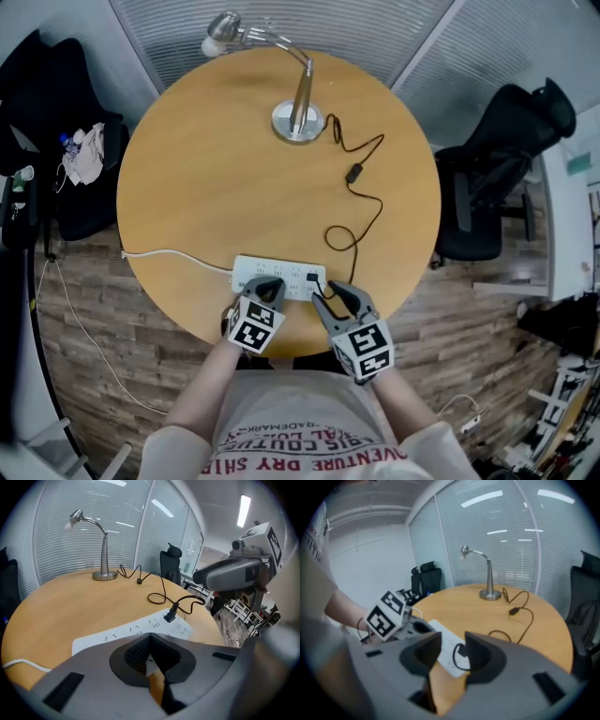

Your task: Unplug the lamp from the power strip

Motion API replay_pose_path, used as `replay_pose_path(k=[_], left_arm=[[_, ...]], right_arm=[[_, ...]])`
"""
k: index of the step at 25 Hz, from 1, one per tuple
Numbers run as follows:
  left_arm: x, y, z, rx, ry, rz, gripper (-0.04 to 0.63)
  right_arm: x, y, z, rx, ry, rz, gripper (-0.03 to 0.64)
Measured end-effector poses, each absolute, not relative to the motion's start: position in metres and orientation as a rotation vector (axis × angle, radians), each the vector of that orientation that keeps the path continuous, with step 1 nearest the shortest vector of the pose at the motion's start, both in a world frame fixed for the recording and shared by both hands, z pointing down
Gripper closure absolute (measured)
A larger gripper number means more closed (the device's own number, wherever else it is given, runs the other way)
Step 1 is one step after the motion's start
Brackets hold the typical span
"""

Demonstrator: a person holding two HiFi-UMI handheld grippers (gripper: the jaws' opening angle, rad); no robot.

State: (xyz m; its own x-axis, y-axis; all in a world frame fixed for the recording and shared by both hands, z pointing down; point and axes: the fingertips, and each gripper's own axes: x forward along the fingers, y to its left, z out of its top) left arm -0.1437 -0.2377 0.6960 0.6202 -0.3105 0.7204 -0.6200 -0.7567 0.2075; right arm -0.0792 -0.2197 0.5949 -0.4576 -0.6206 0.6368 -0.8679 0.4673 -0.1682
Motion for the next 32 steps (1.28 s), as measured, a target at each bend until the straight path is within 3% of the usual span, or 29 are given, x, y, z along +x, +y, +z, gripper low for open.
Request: replay_pose_path(k=[5, 18, 21, 27, 32], left_arm=[[-0.143, -0.238, 0.695, 2.403, -0.755, 0.902, 0.572], [-0.142, -0.239, 0.695, 2.363, -0.754, 0.865, 0.572], [-0.141, -0.241, 0.695, 2.362, -0.765, 0.847, 0.572], [-0.139, -0.244, 0.695, 2.363, -0.882, 0.844, 0.572], [-0.137, -0.25, 0.695, 2.327, -0.913, 0.83, 0.572]], right_arm=[[-0.084, -0.222, 0.628, 1.063, -2.16, 0.637, 0.396], [-0.085, -0.23, 0.68, 0.745, -1.972, 0.485, 0.397], [-0.088, -0.227, 0.684, 0.67, -1.96, 0.437, 0.42], [-0.082, -0.234, 0.69, 0.582, -1.918, 0.271, 0.528], [-0.084, -0.234, 0.69, 0.467, -1.924, 0.237, 0.54]])
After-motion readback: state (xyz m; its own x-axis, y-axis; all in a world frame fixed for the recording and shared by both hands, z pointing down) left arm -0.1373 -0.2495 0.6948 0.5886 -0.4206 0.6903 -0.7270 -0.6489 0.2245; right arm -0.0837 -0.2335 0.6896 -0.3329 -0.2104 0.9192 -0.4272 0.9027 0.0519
